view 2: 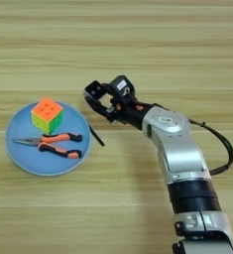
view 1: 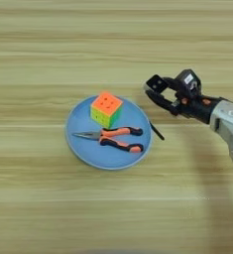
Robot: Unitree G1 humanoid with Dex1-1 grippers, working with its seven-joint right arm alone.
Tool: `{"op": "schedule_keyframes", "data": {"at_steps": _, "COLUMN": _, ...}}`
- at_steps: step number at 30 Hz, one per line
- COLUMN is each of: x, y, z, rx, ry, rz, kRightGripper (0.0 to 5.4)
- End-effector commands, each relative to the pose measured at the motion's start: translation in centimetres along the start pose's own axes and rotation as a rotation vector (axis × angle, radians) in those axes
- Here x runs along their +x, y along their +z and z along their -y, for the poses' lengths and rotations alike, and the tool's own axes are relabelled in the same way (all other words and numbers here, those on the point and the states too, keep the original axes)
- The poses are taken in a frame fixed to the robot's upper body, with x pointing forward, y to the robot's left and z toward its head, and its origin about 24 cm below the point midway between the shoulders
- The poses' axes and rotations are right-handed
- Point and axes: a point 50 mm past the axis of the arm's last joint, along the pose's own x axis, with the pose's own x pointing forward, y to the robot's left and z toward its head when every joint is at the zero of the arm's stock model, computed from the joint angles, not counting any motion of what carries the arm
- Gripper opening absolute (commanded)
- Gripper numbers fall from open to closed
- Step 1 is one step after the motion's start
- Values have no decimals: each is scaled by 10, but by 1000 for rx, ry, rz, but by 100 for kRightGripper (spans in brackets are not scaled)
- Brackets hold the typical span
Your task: Move the objects on the table
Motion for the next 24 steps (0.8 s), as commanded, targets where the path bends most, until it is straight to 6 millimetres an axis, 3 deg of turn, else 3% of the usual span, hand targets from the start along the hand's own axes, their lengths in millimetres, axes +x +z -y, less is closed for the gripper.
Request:
{"op": "schedule_keyframes", "data": {"at_steps": 1, "x": -1, "y": 32, "z": 1, "rx": -100, "ry": 22, "rz": 90, "kRightGripper": 250}}
{"op": "schedule_keyframes", "data": {"at_steps": 24, "x": 7, "y": 10, "z": -46, "rx": -156, "ry": 331, "rz": 33, "kRightGripper": 250}}
